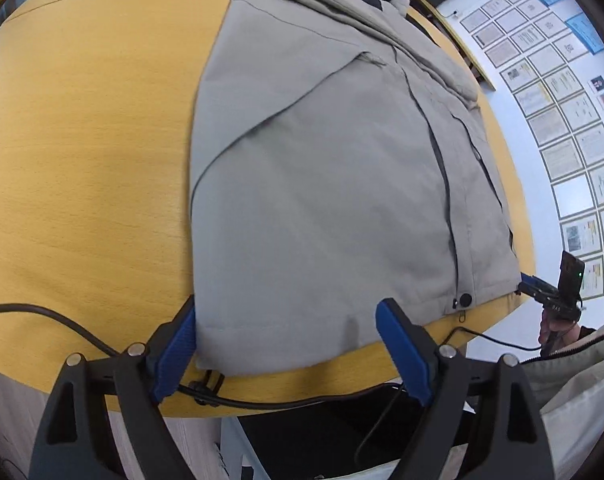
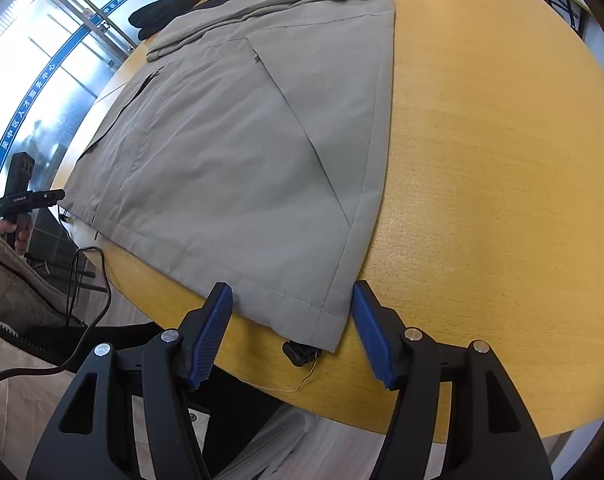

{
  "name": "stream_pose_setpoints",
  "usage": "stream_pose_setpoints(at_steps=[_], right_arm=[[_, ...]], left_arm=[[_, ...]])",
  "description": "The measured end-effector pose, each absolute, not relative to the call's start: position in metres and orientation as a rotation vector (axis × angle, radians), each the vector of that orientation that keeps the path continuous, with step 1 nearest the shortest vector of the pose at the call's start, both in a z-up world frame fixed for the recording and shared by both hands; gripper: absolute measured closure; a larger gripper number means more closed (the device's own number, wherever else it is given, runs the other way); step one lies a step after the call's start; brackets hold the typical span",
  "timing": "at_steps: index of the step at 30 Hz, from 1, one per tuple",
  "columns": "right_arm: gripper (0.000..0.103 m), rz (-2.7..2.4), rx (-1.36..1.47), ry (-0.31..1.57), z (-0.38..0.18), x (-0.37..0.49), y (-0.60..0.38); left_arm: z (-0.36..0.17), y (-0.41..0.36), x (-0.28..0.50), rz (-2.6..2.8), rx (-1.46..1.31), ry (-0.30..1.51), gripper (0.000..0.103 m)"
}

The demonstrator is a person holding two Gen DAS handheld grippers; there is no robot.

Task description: Fold clothes

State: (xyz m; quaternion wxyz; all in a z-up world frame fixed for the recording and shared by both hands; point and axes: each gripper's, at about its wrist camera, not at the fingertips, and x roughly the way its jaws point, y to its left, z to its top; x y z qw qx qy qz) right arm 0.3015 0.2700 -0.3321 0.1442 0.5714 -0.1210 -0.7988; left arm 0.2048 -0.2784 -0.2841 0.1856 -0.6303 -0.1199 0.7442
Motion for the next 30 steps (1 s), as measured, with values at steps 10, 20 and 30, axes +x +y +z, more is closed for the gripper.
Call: stream_pose_setpoints(at_steps=[10, 20, 30], right_arm=[[0.089, -2.238, 1.760, -0.300, -0.334, 0.295, 0.271], [0.097, -2.104, 1.663, -0.353, -0.288, 0.312, 0.247], [0.097, -2.283, 1.243, -0.343, -0.202, 0.224, 0.244]], left_arm=[[-0.291, -0.280, 0.191, 2.069, -1.869, -0.349, 0.079], [-0.262, -0.307, 0.217, 1.974, -1.982, -0.481, 0.092], [-0.180, -0.284, 0.136, 2.034, -1.706, -0.777, 0.094]])
